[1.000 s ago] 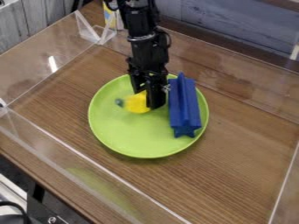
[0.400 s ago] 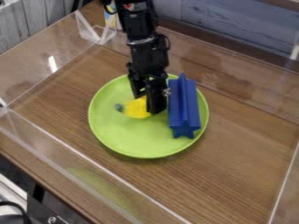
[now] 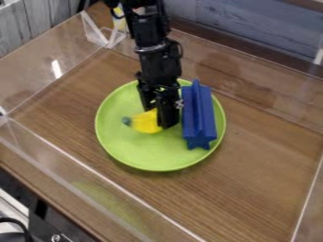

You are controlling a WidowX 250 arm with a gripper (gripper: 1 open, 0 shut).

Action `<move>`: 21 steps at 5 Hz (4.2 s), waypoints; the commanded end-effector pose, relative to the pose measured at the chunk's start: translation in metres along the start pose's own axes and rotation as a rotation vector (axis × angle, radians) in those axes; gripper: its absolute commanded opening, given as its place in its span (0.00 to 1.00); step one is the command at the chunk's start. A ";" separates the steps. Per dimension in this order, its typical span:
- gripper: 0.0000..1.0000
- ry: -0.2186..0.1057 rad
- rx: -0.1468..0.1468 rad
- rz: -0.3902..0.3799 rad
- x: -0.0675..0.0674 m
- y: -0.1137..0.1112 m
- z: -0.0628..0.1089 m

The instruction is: Put the banana in the green plate

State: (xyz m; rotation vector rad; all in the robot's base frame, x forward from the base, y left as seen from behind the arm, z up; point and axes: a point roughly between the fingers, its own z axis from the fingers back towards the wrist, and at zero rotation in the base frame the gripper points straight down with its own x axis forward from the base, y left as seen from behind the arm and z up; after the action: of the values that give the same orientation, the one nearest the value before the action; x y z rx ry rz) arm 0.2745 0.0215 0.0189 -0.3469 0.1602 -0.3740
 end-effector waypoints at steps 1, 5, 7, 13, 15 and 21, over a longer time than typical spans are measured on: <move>0.00 0.055 -0.021 0.000 -0.014 -0.007 -0.013; 0.00 0.062 -0.024 0.018 -0.023 -0.006 -0.013; 0.00 0.062 -0.024 0.029 -0.025 -0.005 -0.013; 0.00 0.043 -0.010 0.067 -0.027 0.000 -0.008; 0.00 0.031 -0.003 0.078 -0.027 0.001 -0.005; 1.00 -0.121 0.086 0.149 -0.029 -0.008 0.085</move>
State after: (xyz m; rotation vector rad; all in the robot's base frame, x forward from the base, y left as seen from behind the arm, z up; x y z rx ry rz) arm 0.2578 0.0483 0.0880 -0.2932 0.1045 -0.2056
